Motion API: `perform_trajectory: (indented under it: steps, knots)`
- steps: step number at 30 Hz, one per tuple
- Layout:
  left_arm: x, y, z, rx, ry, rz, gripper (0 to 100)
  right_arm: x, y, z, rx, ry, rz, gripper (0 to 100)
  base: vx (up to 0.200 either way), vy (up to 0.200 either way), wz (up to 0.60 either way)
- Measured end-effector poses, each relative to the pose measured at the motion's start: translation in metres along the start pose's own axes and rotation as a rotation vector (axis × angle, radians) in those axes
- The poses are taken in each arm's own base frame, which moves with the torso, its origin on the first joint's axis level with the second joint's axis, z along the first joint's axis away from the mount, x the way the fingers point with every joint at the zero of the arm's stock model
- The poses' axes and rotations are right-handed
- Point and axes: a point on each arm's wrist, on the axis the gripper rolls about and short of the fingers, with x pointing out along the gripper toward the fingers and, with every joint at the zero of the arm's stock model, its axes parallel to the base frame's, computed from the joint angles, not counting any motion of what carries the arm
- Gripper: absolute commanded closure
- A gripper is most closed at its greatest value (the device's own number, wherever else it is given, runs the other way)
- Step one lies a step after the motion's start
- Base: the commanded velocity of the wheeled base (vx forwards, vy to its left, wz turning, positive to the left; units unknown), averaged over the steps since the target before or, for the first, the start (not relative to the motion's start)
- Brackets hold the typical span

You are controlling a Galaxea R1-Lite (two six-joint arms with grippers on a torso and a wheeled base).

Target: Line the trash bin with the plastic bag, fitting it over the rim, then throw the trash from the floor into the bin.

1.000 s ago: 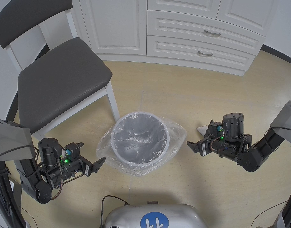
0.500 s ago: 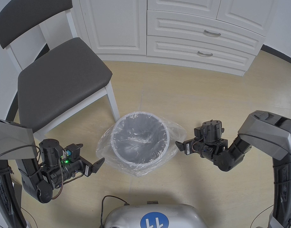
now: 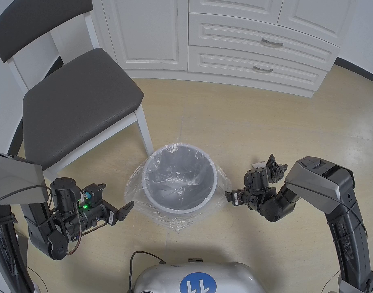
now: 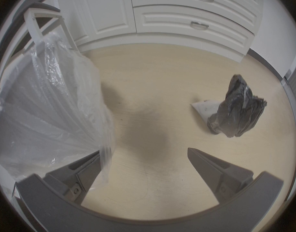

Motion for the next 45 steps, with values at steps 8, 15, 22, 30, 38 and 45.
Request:
perform_trajectory:
  steps: [8,15,22,30,38,45]
  knots:
    - [0.003,0.000,-0.002,-0.001,0.004,-0.001,0,-0.008,0.003,0.006,0.005,-0.014,-0.018,0,0.000,0.000,0.00]
    - [0.008,0.003,-0.006,-0.005,0.012,0.005,0,-0.054,0.005,0.028,-0.029,-0.024,0.004,0,0.000,0.000,0.00]
    - [0.023,0.010,-0.015,-0.015,0.018,0.028,0,-0.110,0.002,0.049,-0.120,-0.054,0.022,0,0.000,0.000,0.00]
    - [0.048,0.020,-0.028,-0.030,0.023,0.094,0,-0.152,-0.001,0.076,-0.124,-0.190,0.030,0,0.000,0.000,0.00]
    - [0.083,0.024,-0.039,-0.097,0.010,0.198,0,-0.174,-0.005,0.090,-0.109,-0.253,0.029,0,0.000,0.000,0.00]
    - [0.123,0.016,-0.047,-0.151,-0.033,0.253,0,-0.184,-0.007,0.097,-0.102,-0.282,0.029,0,0.000,0.000,0.00]
